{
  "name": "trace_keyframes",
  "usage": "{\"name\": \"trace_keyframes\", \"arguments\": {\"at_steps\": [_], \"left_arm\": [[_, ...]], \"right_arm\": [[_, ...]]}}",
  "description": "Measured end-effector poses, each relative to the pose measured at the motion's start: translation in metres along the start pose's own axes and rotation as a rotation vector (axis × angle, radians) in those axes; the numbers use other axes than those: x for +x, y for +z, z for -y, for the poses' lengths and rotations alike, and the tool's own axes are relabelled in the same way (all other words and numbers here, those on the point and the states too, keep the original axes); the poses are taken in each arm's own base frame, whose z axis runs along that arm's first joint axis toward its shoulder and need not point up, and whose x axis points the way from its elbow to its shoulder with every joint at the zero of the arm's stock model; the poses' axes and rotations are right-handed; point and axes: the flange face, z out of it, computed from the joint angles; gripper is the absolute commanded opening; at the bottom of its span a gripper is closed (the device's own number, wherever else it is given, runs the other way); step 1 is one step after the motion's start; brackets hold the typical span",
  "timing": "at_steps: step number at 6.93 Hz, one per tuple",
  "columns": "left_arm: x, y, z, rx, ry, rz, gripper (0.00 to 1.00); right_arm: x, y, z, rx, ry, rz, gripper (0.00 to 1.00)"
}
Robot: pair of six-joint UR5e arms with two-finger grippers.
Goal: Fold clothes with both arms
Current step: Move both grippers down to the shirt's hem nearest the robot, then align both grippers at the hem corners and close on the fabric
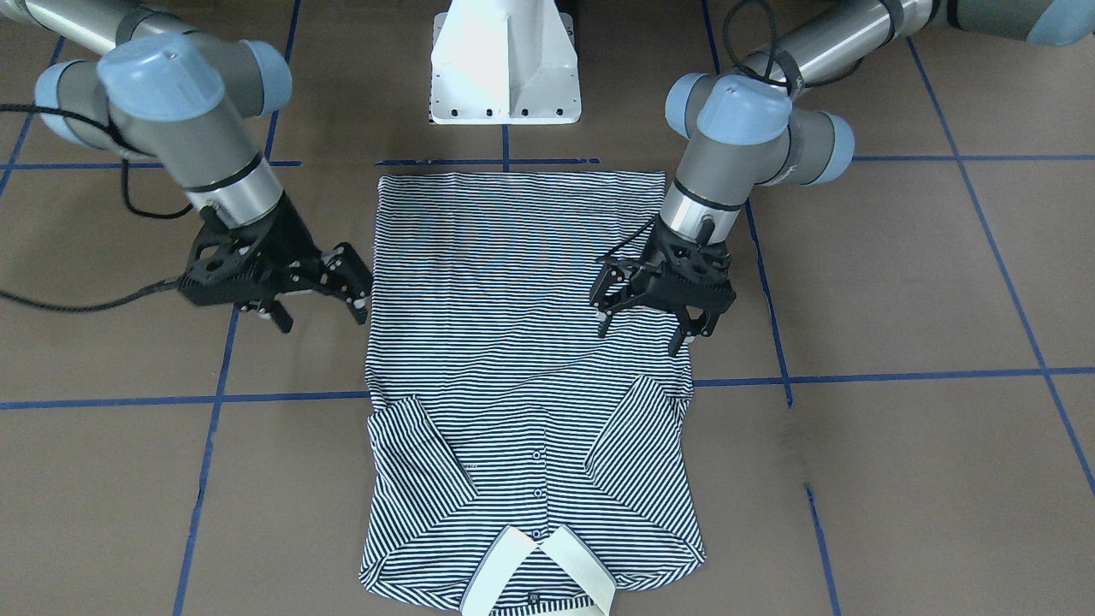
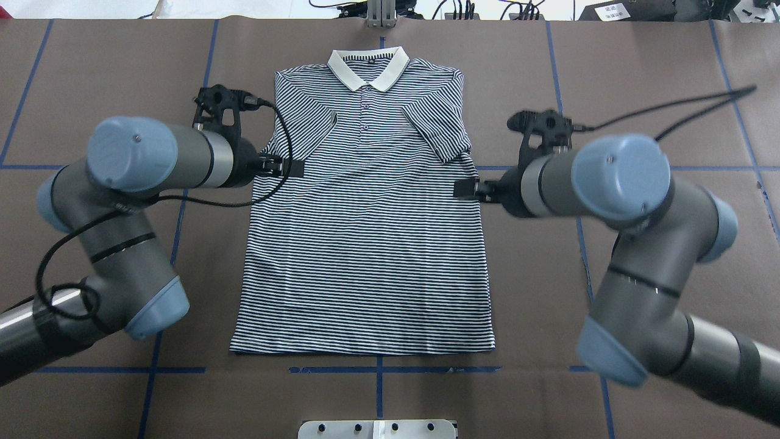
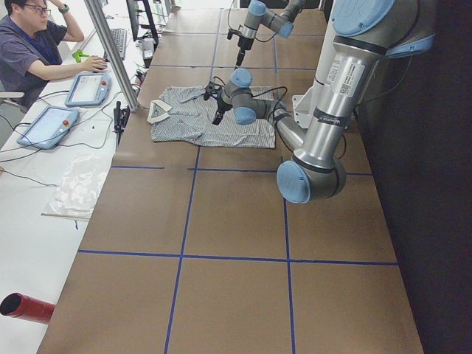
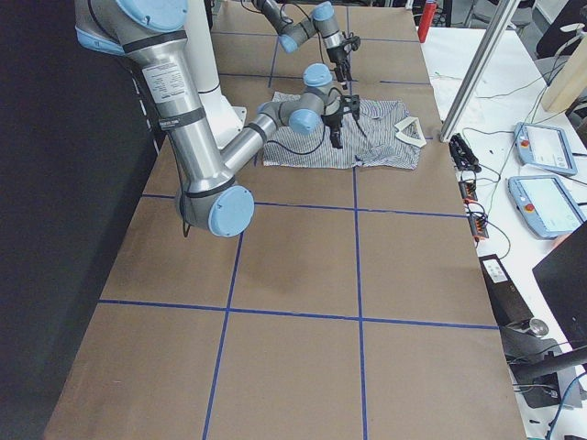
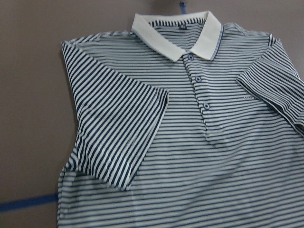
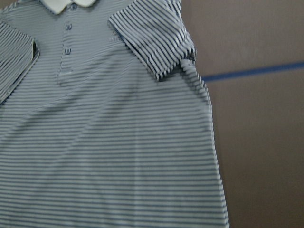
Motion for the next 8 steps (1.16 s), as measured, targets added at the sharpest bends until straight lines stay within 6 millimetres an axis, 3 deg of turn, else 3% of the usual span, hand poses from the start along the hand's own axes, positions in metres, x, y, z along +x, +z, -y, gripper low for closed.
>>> {"name": "trace_keyframes", "arguments": {"at_steps": [1,2,4,7,8], "left_arm": [[-0.004,-0.009,-0.040,-0.046,-0.058,-0.006,0.98],[-0.006,-0.014,-0.080,-0.090,-0.108,-0.001,0.90],[-0.016,-0.017,-0.149,-0.136,-0.176,0.054,0.72],[-0.021,-0.010,-0.189,-0.165,-0.194,0.118,0.53],[-0.020,-0.008,-0.198,-0.180,-0.203,0.131,0.52]], "right_arm": [[-0.007,-0.003,-0.044,0.011,0.026,-0.019,0.98],[-0.010,-0.003,-0.070,0.021,0.034,-0.031,0.99],[-0.010,-0.001,-0.090,0.035,0.031,-0.041,1.00],[-0.011,-0.001,-0.092,0.048,0.030,-0.040,1.00],[-0.011,-0.001,-0.092,0.049,0.030,-0.039,1.00]]}}
